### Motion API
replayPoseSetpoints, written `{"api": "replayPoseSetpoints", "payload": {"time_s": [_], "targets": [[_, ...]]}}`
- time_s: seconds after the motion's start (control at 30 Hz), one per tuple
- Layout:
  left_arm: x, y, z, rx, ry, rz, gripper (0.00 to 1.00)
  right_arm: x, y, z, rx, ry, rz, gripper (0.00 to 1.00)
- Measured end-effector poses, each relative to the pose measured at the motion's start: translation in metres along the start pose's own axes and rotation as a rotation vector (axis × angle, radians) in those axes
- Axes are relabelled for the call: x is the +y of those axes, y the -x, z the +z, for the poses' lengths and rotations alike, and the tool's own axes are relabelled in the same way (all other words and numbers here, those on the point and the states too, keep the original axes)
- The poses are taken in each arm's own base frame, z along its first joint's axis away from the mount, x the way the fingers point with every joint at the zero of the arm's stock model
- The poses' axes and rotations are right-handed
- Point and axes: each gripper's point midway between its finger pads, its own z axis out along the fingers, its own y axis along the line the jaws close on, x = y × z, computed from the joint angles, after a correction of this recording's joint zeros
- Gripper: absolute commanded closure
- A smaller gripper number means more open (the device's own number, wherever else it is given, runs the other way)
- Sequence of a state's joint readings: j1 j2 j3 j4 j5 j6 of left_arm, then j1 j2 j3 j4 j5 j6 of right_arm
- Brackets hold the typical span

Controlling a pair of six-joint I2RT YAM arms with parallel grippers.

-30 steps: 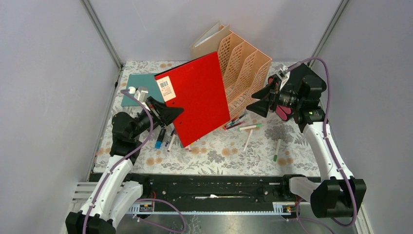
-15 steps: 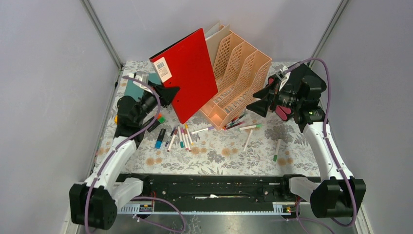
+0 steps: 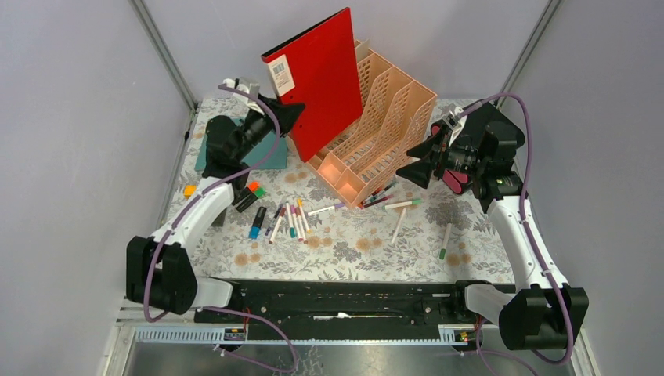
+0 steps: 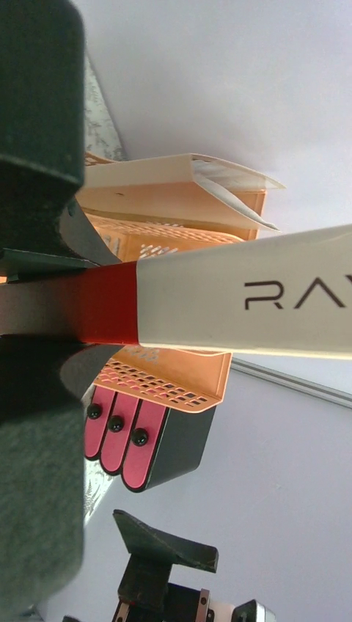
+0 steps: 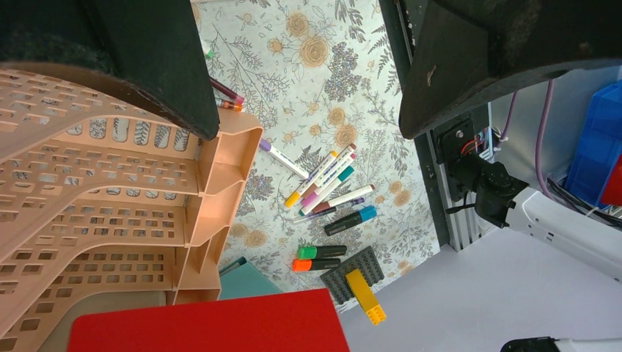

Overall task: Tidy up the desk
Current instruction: Place the folder in the storage box.

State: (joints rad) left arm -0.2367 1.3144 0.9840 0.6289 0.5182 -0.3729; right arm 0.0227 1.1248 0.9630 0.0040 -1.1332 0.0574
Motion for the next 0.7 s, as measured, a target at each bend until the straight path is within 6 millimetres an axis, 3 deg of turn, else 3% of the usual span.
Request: {"api": "replayPoseSetpoints", "payload": {"time_s": [0.33, 0.7], "targets": [[-0.001, 0.009, 0.043, -0.027, -0.021, 0.128, 1.00, -0.001, 0.001, -0.002, -0.004, -0.005, -0.004, 0.00], [0.008, 0.002, 0.079, -0.018, -0.004, 0.230, 1.00, -0.001, 0.001, -0.002, -0.004, -0.007, -0.004, 0.00]]}}
